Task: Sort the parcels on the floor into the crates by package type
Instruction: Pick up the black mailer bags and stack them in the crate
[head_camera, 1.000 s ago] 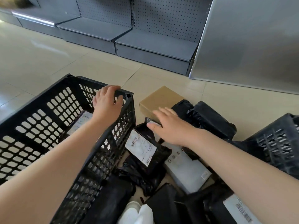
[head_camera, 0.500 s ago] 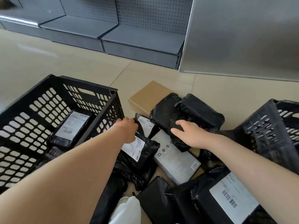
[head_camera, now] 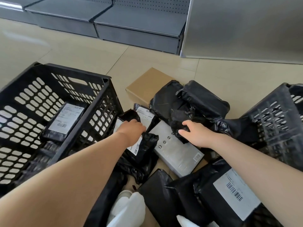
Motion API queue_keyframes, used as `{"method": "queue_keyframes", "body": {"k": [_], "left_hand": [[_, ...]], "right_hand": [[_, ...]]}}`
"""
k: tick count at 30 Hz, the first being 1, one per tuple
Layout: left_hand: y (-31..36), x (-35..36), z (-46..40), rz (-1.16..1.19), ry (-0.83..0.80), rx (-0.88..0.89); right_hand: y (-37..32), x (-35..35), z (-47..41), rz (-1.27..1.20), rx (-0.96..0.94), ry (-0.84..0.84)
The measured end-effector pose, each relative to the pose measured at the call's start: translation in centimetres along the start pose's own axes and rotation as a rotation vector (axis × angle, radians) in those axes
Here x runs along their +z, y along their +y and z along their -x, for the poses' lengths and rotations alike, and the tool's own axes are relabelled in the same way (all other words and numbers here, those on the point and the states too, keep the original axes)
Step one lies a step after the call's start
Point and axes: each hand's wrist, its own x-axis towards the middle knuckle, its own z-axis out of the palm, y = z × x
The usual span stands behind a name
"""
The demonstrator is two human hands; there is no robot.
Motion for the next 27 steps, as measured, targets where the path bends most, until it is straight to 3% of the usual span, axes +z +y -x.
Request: {"method": "queue_keyframes", "body": {"k": [8, 14, 21, 27], "left_hand": [[-0.3, -1.3, 0.9, 0.122, 0.142, -0.024], [0.3, -3.1, 1.5, 0.186, 0.351, -0.073], [2.5, -5.4, 1.3, 0.183, 0.436, 0.012], [3.4, -5.8, 0.9, 0.206, 0.413, 0.117]], "right_hand": [[-0.6, 0.8, -0.3, 0.012, -0.043, -0.01], [-1.9, 1.0, -0.3, -0.054, -0.065, -0.031], [-4.2, 1.2, 0.2, -0.299, -0.072, -0.07], [-5.1, 1.4, 0.7, -0.762, -0.034, -0.283]]}}
